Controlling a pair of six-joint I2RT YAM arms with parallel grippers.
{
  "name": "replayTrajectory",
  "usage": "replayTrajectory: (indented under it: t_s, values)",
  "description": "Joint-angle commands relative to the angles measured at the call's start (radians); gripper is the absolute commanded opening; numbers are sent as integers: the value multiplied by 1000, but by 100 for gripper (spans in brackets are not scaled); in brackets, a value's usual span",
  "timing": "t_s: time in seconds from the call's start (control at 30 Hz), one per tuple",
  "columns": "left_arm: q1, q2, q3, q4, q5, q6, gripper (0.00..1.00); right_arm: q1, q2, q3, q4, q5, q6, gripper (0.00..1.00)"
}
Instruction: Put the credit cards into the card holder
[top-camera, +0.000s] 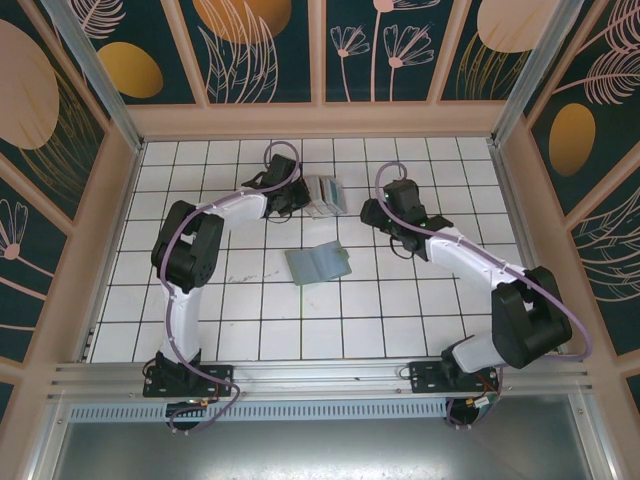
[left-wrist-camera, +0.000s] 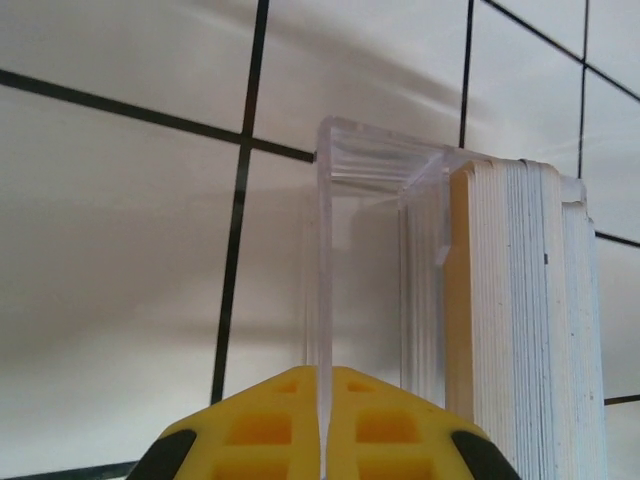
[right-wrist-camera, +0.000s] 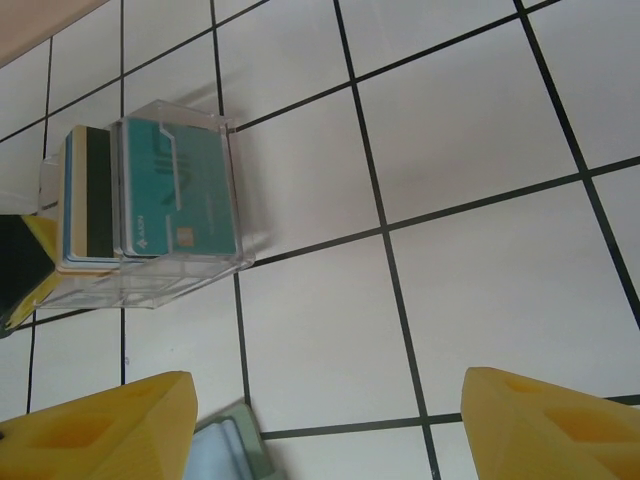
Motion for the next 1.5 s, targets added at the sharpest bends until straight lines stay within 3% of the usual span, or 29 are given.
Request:
replayTrajectory:
  t_s: [0.0,0.23,0.6,0.83,1.03,1.17,1.47]
  values:
    - [-1,16,47,79,26,-41,12,-3,22,-5,49,-51,1,71]
    - [-2,-70,-4,104,5,-35,28,0,173,160,-28,-37,-98,72]
    - [25,-291,-156,81,-51,18,35,52,403,438,-94,-84,-180,71]
    - [107,-494,-355,94,-55,33,38,166,627,732,-241,193,-230,81]
    - [145,-613,-497,58,-78,69,39,169,822,965,-355,256,-246,82]
    - [155,-667,-581,58,-89,78,39,174,874,1023,-410,359,-231,82]
    - [154,-700,-661,78,-71,91,39,192,848,1016,-440,451,-235,81]
